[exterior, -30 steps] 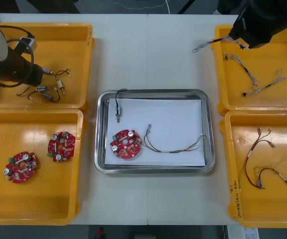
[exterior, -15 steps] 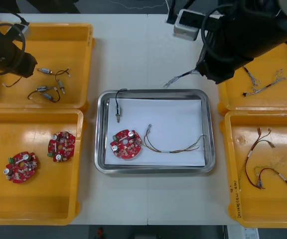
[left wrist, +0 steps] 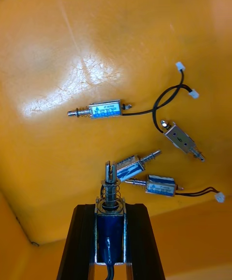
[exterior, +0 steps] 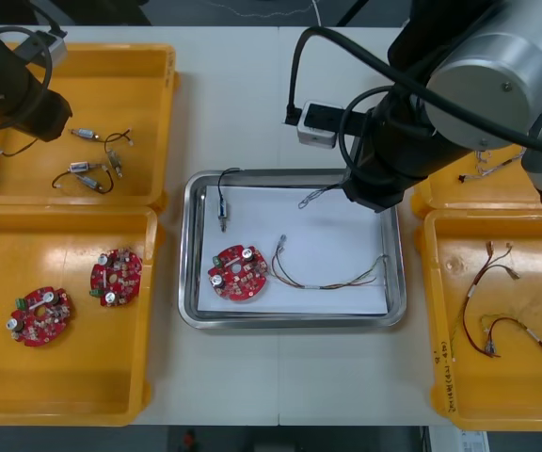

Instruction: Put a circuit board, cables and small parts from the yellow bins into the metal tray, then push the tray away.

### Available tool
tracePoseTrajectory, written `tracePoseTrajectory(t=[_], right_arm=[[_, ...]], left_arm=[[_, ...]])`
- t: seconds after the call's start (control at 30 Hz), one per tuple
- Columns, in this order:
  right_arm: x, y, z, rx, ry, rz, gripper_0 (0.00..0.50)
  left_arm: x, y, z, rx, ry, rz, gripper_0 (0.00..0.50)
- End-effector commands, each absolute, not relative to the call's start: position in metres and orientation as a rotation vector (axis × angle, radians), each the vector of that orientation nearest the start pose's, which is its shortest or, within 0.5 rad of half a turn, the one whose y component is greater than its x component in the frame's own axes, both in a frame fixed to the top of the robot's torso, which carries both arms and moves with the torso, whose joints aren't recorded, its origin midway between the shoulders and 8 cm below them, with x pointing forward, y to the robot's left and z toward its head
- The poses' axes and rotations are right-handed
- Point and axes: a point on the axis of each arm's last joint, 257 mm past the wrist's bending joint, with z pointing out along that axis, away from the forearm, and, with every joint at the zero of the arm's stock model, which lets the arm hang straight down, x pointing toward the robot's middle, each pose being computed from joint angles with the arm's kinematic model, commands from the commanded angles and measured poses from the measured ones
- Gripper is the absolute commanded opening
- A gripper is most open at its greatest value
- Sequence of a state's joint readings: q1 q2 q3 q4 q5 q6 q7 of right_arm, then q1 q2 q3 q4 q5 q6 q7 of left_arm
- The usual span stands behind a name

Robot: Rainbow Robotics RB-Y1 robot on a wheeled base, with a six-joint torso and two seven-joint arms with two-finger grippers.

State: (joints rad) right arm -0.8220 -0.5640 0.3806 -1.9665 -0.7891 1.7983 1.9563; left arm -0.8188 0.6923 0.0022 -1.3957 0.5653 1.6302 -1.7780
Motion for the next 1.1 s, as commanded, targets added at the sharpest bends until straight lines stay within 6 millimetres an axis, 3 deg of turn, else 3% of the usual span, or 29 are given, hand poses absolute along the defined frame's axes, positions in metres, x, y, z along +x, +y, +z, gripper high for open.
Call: tracePoseTrajectory(t=[0.03, 0.37, 0.67, 1.1], right_arm=[[0.457, -0.075, -0.135, -1.577, 2.017, -0.148, 0.000], [0.465, -0.076, -0.169, -1.574, 2.057, -0.160, 0.000], [0.476, -0.081, -0.190, -1.567, 2.041, -0.245, 0.000], [0.481, -0.098, -0.216, -1.578, 2.082, -0.289, 0.000]], left_arm=[[0.566, 0.350, -0.094, 0.205, 2.517, 0.150, 0.000], [0.556, 0.313, -0.082, 0.136, 2.505, 0.082, 0.000], [0.542, 0.295, -0.080, 0.126, 2.523, 0.094, 0.000], [0.543, 0.272, -0.079, 0.083, 2.499, 0.065, 0.000]])
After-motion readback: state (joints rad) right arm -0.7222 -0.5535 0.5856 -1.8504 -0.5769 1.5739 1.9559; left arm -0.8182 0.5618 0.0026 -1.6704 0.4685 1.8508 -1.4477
